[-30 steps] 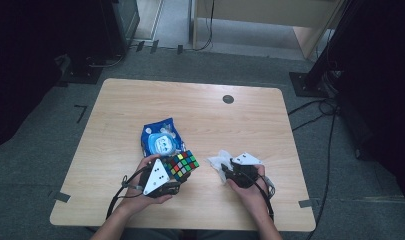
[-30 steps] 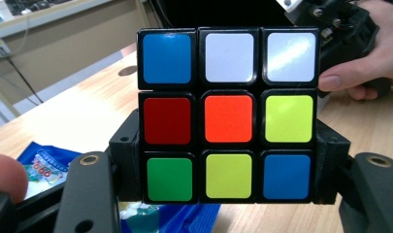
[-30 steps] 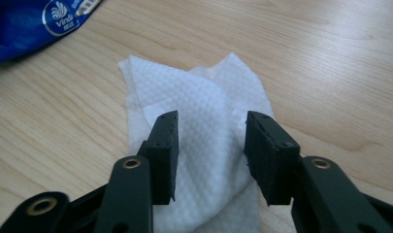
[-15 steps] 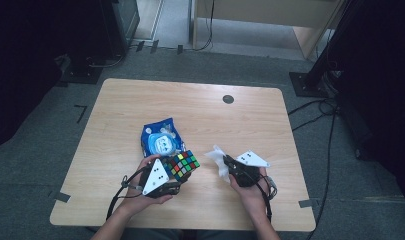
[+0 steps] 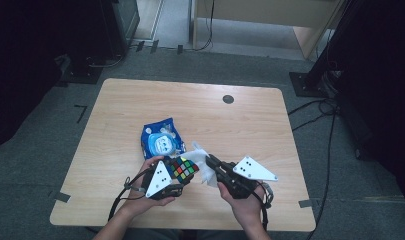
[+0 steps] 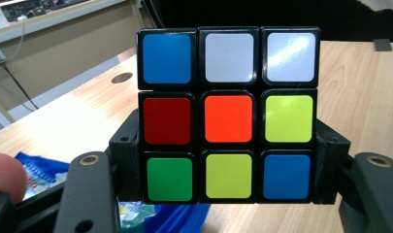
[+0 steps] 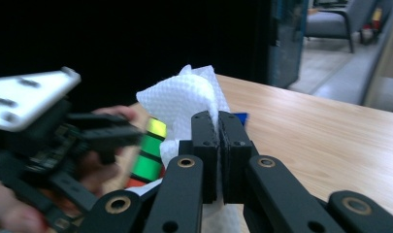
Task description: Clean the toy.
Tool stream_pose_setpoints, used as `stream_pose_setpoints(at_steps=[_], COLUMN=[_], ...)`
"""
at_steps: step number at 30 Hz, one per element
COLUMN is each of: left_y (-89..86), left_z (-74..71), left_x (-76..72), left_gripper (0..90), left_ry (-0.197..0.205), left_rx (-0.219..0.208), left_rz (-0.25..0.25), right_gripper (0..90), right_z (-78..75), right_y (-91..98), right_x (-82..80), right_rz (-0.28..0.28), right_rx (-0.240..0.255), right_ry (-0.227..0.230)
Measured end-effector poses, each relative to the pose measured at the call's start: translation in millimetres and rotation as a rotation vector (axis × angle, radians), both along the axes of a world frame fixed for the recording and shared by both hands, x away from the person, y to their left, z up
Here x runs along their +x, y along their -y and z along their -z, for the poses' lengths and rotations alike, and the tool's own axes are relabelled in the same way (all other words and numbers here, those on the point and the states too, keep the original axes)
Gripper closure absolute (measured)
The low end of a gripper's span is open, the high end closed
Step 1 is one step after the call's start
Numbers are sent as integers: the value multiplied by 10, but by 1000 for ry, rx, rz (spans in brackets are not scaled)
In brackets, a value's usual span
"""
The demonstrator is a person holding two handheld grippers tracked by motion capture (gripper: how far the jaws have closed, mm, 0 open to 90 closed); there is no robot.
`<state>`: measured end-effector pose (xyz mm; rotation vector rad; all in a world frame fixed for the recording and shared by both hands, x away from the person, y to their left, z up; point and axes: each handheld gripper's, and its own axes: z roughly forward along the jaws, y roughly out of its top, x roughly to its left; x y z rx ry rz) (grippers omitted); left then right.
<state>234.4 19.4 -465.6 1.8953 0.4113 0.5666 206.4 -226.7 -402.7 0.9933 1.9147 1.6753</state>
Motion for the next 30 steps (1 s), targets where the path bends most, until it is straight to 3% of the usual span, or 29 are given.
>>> stream_pose_setpoints(at_steps=[9,19,30], left_y=[103,141,170], left_z=[0,-4,-10], left_x=[-72,-106,-144], left_gripper=[340,340,341], left_ry=[4,15,39], left_rx=[-2,5,19], left_rz=[32,42,51], right_gripper=[881,880,879], right_z=[45,122,142], right_y=[-260,-290,-280], right_x=[-71,-10,23], right_rz=[-49,-40,-26], right_rx=[-8,2,6], right_ry=[18,-21,-26])
